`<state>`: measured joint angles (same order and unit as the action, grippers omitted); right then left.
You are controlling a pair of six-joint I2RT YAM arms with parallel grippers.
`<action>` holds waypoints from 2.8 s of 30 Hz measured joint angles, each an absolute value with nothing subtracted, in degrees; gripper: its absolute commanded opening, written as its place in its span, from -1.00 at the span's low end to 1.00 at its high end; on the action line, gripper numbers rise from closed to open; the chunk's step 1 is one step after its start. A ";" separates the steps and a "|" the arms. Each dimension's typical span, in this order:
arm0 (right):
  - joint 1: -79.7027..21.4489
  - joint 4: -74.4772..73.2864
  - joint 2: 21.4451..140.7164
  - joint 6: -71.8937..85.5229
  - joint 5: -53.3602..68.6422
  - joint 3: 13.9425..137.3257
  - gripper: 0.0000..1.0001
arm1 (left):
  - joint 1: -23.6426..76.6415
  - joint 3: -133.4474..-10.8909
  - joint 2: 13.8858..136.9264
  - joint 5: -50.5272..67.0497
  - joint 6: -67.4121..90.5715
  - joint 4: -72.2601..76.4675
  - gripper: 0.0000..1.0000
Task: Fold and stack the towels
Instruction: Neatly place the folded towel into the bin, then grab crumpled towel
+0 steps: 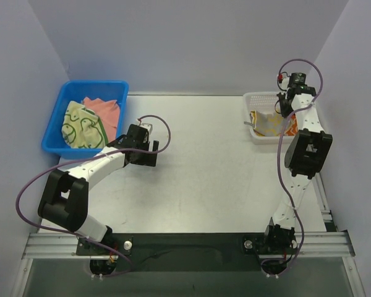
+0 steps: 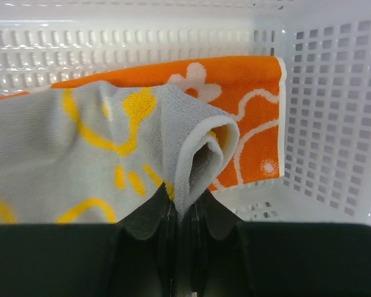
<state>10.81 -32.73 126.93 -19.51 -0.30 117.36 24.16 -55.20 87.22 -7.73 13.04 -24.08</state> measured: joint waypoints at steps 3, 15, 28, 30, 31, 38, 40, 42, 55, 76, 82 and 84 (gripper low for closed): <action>11.18 -31.90 127.39 -19.81 -1.78 117.27 -1.00 | 24.16 -55.20 87.31 -7.73 13.04 -24.05 0.94; 11.70 -29.36 127.39 -19.79 -4.54 116.73 -1.00 | 24.16 -55.20 88.31 -7.70 13.02 -23.70 0.94; 11.70 -28.49 127.13 -20.08 -6.81 116.66 -1.00 | 24.16 -55.20 88.31 -7.70 13.02 -23.70 0.93; 11.70 -28.23 127.00 -20.12 -7.20 116.36 -1.00 | 24.16 -55.20 88.31 -7.70 13.02 -23.70 0.94; 11.70 -28.18 126.96 -20.18 -7.40 116.22 -1.00 | 24.16 -55.20 88.31 -7.70 13.02 -23.70 0.93; 11.97 -27.18 126.91 -20.82 -8.23 115.79 -1.00 | 24.16 -55.20 88.31 -7.70 13.02 -23.70 0.94; 12.08 -26.96 126.85 -21.08 -8.56 115.68 -1.00 | 24.16 -55.20 88.31 -7.68 13.02 -23.70 0.93; 12.21 -26.48 126.61 -21.26 -8.86 115.20 -1.00 | 24.16 -55.20 88.31 -7.68 13.02 -23.70 0.94; 12.36 -24.93 125.89 -22.96 -10.26 114.48 -0.15 | 24.16 -55.20 88.31 -7.68 12.99 -23.70 0.94; 12.01 -20.60 113.38 -8.78 -12.93 102.89 0.93 | 24.16 -55.88 85.06 -5.58 14.57 -24.25 0.95; 10.96 -19.42 92.55 2.44 -1.30 95.11 1.00 | 23.73 -68.58 82.06 -6.92 16.19 -29.08 0.95; 9.87 -18.83 86.19 5.32 1.83 91.74 1.00 | 22.26 -74.32 81.73 -8.03 16.49 -29.93 0.95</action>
